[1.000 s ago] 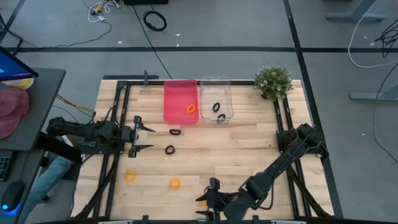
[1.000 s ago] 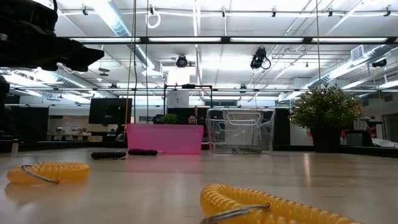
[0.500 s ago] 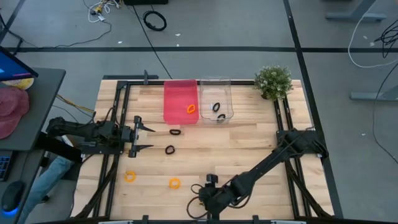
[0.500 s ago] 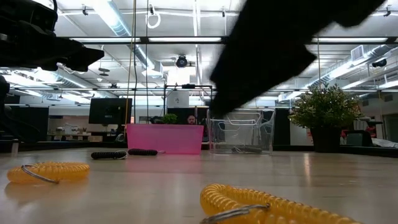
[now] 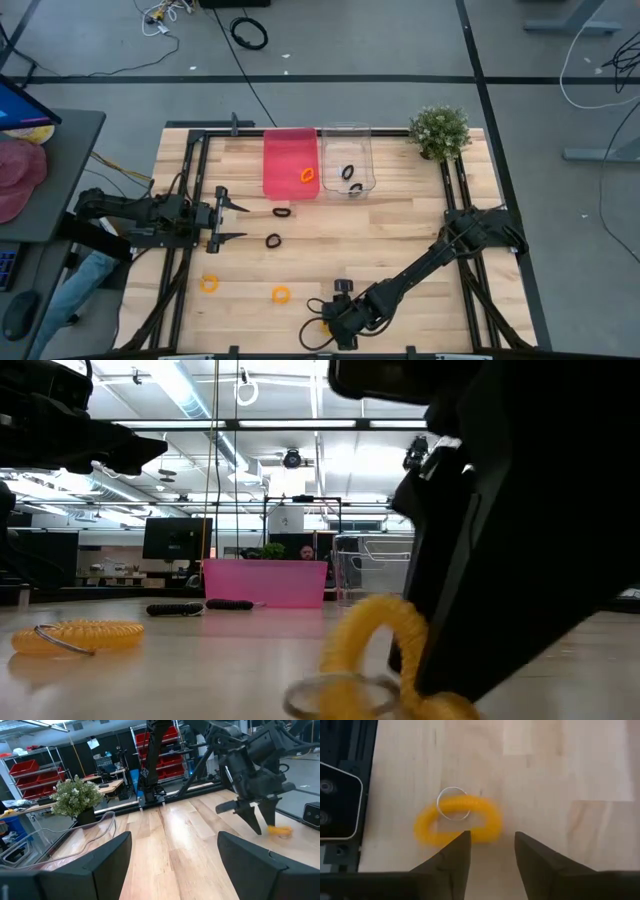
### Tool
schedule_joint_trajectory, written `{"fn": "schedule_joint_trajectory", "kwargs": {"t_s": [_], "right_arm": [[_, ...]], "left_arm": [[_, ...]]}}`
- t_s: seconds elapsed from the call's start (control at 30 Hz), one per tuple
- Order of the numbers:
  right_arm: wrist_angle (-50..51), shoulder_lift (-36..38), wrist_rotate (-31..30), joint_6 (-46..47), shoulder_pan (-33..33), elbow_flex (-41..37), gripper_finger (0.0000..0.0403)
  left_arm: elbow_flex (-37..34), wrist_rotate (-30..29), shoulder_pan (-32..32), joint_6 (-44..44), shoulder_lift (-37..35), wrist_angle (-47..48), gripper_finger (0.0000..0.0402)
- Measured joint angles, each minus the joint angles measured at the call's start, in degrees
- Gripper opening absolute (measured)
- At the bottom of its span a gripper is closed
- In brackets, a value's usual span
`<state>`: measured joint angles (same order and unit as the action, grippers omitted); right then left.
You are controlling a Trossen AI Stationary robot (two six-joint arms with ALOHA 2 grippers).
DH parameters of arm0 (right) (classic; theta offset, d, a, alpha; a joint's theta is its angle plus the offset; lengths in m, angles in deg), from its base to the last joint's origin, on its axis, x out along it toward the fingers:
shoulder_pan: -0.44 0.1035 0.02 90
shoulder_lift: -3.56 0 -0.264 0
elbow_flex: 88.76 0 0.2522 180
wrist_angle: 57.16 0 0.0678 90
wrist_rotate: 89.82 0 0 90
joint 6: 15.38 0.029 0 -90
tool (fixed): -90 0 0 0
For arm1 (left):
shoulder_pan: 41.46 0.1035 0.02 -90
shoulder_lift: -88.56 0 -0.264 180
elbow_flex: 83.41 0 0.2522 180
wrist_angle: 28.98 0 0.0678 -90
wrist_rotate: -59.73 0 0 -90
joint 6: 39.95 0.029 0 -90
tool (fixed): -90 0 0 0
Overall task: Sort spring keychains
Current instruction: Put the yellow spring keychain into the red bin
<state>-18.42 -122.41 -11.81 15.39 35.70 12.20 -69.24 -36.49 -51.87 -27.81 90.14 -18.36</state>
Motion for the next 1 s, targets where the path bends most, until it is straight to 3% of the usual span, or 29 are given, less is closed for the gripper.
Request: {"fn": "schedule_joint_trajectory", "kwargs": {"t_s": [0.1,0.27,0.4,0.5,0.67,0.87,1.0], "right_arm": [[0.65,-0.73,0.26,-1.15,-0.54,0.1,0.0155],[4.99,-0.91,-7.24,-0.13,-1.14,-0.01,0.0155],[4.4,-1.01,-8.0,-1.57,-1.17,-0.11,0.0151],[4.08,-1.05,-7.24,-1.74,-1.17,-0.15,0.0125],[3.67,-1.1,-4.76,-2.07,-1.04,-0.16,0.0023],[2.97,-0.47,-7.74,0.45,-1.06,-0.34,0.0019],[4.5,0.07,-16.42,3.78,-1.72,-0.7,0.0019]], "left_arm": [[0.01,0.0,0.0,0.0,0.0,0.0,0.0298],[-0.01,0.0,0.0,0.02,0.02,0.0,0.0298],[0.01,0.0,0.0,0.0,0.02,0.0,0.0298],[0.0,0.0,0.0,0.02,0.02,0.0,0.0298],[0.0,0.0,0.0,0.0,0.02,0.0,0.0298],[0.0,0.0,0.0,0.01,0.01,0.0,0.0298],[-0.01,0.0,0.0,0.0,0.02,0.0,0.0298]]}}
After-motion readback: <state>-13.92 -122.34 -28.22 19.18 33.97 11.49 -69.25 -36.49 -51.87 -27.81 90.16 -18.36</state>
